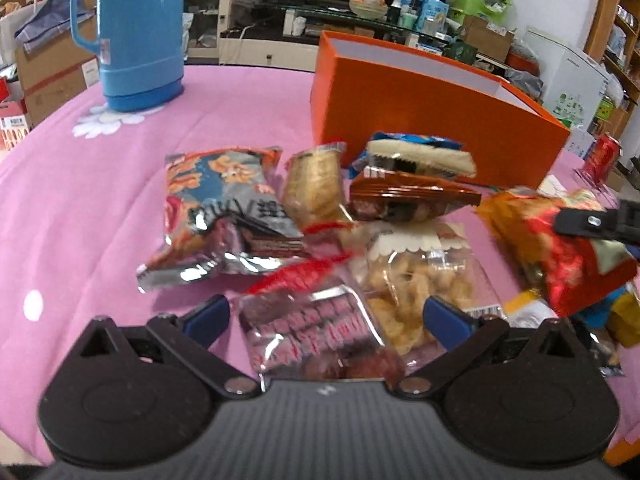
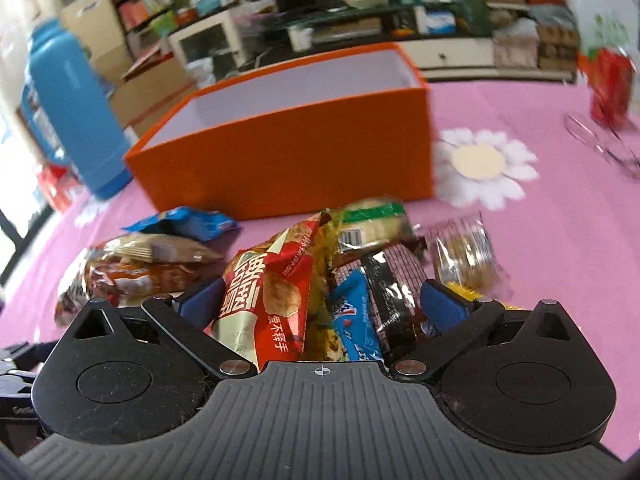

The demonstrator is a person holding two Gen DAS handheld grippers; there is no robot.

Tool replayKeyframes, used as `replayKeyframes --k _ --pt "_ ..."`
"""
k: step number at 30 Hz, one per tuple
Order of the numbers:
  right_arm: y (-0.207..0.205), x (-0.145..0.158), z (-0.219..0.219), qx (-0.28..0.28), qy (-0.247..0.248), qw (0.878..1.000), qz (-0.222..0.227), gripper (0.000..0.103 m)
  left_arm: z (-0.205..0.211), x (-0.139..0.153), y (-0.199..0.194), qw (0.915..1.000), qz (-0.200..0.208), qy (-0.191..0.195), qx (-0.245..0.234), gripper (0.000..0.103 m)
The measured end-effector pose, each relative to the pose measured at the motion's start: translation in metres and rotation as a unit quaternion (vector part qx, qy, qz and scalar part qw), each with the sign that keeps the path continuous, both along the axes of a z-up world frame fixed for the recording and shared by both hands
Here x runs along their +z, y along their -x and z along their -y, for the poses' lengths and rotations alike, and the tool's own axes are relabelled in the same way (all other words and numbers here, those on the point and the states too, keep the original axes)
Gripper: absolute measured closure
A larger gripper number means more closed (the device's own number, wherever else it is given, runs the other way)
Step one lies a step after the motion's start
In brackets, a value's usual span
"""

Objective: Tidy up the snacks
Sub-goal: 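Grasp the yellow chip bag with the right tool while the left tool grasps the red-labelled date packet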

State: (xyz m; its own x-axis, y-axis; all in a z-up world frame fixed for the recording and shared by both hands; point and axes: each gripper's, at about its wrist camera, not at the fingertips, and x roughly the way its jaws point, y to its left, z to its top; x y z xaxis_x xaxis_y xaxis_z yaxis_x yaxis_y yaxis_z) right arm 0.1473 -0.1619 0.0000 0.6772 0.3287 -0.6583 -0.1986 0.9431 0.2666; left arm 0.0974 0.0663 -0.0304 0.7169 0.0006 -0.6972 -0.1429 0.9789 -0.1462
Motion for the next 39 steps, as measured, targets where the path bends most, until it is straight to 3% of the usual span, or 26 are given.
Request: replayKeyframes --k 6,11,16,20,26,28,32,35,39 --pt "0.000 -0.001 0.021 -0.035 0.006 0.999 0.004 0.010 -0.022 0.000 -0.001 0.9972 -0.021 -0.043 0.058 0.001" --pt "0.018 0.017 0.021 -0.060 0.033 0.997 0.048 0.010 -0.033 0.012 0.025 0.9982 -0.019 -0.008 0.056 0.001" --pt "0.044 0.041 0.047 -0.078 -0.024 0.993 0.090 0.010 -0.030 0.012 0.041 0.9984 -0.024 0.007 0.051 0.001" --pt "0.062 0.033 0.068 -0.105 -0.045 0.991 0.065 0.010 -0.021 0.006 0.035 0.9985 -0.024 0.006 0.049 0.001" --pt "0.102 -0.002 0.075 -0.103 -0.060 0.993 0.001 0.010 -0.010 -0.004 0.033 0.9967 -0.031 -0.054 0.052 0.003" --pt "0.107 -0.007 0.062 -0.092 -0.042 0.995 -0.006 0.010 -0.010 -0.005 0.035 0.9965 -0.032 -0.059 0.050 0.003" --pt "0.099 -0.003 0.037 -0.097 0.045 0.994 0.009 0.013 -0.012 -0.005 0.039 0.9969 -0.030 -0.058 0.045 0.002" --pt "0.099 0.008 0.052 -0.126 0.033 0.991 0.028 0.010 -0.014 -0.006 0.040 0.9970 -0.025 -0.059 0.044 0.001" --pt "0.082 0.005 0.066 -0.154 0.091 0.984 0.007 0.011 -0.008 -0.008 0.036 0.9965 -0.023 -0.071 0.037 0.001"
